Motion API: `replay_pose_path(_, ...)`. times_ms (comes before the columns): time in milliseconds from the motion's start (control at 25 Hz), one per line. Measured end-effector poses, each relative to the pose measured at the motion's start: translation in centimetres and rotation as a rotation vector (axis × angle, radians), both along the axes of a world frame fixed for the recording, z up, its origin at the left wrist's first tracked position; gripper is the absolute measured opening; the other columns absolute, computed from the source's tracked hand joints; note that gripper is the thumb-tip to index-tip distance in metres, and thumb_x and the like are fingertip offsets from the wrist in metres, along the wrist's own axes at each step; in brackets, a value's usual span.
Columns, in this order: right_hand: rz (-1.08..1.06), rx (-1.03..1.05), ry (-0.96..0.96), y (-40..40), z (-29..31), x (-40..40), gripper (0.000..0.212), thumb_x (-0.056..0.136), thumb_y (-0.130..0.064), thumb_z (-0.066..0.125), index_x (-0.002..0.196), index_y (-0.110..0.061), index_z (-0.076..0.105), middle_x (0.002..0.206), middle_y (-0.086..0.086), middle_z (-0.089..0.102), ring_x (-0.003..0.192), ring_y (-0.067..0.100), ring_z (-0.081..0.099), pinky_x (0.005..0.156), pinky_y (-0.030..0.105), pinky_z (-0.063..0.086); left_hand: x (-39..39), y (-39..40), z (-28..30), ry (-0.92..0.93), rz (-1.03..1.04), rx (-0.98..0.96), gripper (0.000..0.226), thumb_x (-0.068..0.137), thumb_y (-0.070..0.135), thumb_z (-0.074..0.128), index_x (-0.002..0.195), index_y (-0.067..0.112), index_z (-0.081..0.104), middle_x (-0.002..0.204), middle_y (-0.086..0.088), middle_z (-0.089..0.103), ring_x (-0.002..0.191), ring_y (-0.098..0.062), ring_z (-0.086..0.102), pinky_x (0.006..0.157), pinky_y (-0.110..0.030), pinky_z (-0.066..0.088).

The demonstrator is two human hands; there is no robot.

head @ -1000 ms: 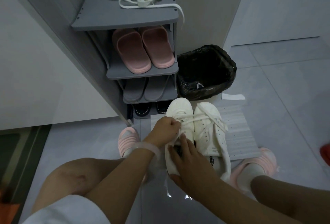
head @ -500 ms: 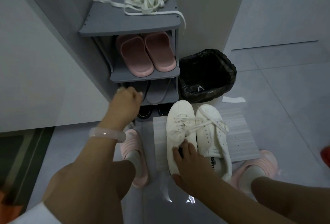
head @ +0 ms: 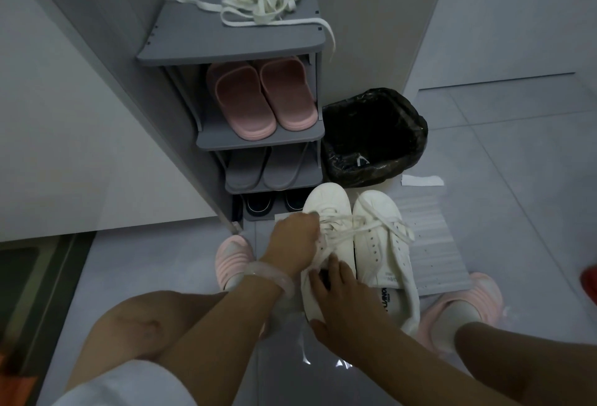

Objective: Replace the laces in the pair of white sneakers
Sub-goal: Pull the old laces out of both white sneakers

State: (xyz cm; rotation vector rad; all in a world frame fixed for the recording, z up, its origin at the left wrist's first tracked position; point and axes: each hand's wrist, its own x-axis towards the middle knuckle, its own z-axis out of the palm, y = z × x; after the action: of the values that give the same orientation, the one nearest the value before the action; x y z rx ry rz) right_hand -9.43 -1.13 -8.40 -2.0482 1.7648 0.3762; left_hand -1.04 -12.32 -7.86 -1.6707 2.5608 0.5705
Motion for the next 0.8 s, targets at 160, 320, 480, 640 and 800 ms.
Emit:
replay_pose_path(160, 0.051, -0.008, -0.02, 0.1, 0.8, -0.1, 0.075, 0.09, -0.046, 0.048, 0.147, -0.01, 0.013, 0.152, 0.031, 0.003, 0.14, 0.039, 0.016, 0.099, 0.046, 0.039, 2.5, -3.1, 4.0, 0.44, 0.408, -0.432, 0.012, 0.092, 0.004, 0.044, 0.094, -0.002, 0.055, 0.092, -0.021, 0.058, 0.086, -0.035, 0.054, 0.074, -0.044, 0.04)
replay_pose_path(320, 0.058, 0.024, -0.04, -0.2, 1.3, 0.1, 0.072, 0.094, -0.041, 0.041, 0.147, -0.011, 0.003, 0.153, 0.027, -0.008, 0.142, 0.035, 0.006, 0.106, 0.045, 0.031, 2.3, -2.3, 2.4, 0.115, 0.065, -0.155, 0.029, 0.09, 0.017, 0.05, 0.119, 0.019, 0.054, 0.122, -0.003, 0.054, 0.116, -0.025, 0.049, 0.094, -0.039, 0.035)
replay_pose_path(480, 0.092, 0.05, -0.012, -0.2, 1.0, 0.0, 0.072, 0.095, -0.041, 0.039, 0.147, -0.01, 0.001, 0.153, 0.027, -0.009, 0.142, 0.036, 0.004, 0.106, 0.045, 0.031, 0.6, -0.3, -0.7, -0.081, -0.164, -0.009, 0.026, 0.092, 0.024, 0.047, 0.117, 0.026, 0.055, 0.123, 0.006, 0.056, 0.12, -0.017, 0.047, 0.1, -0.037, 0.025)
replay_pose_path(640, 0.079, 0.057, -0.013, -0.3, 1.0, 0.1, 0.072, 0.095, -0.041, 0.04, 0.147, -0.01, 0.001, 0.153, 0.027, -0.009, 0.142, 0.037, 0.004, 0.106, 0.046, 0.031, 0.4, 0.0, -0.6, -0.143, -0.161, -0.071, 0.017, 0.093, 0.023, 0.045, 0.105, 0.02, 0.056, 0.109, 0.002, 0.061, 0.11, -0.019, 0.052, 0.092, -0.037, 0.027)
replay_pose_path(800, 0.077, 0.108, -0.006, -0.1, 1.6, 0.3, 0.07, 0.095, -0.042, 0.04, 0.147, -0.011, 0.004, 0.153, 0.026, -0.007, 0.142, 0.036, 0.006, 0.105, 0.046, 0.032, 1.5, -1.4, 2.6, 0.096, 0.193, -0.264, 0.016, 0.094, 0.022, 0.044, 0.1, 0.013, 0.056, 0.101, -0.004, 0.061, 0.101, -0.025, 0.053, 0.085, -0.035, 0.031)
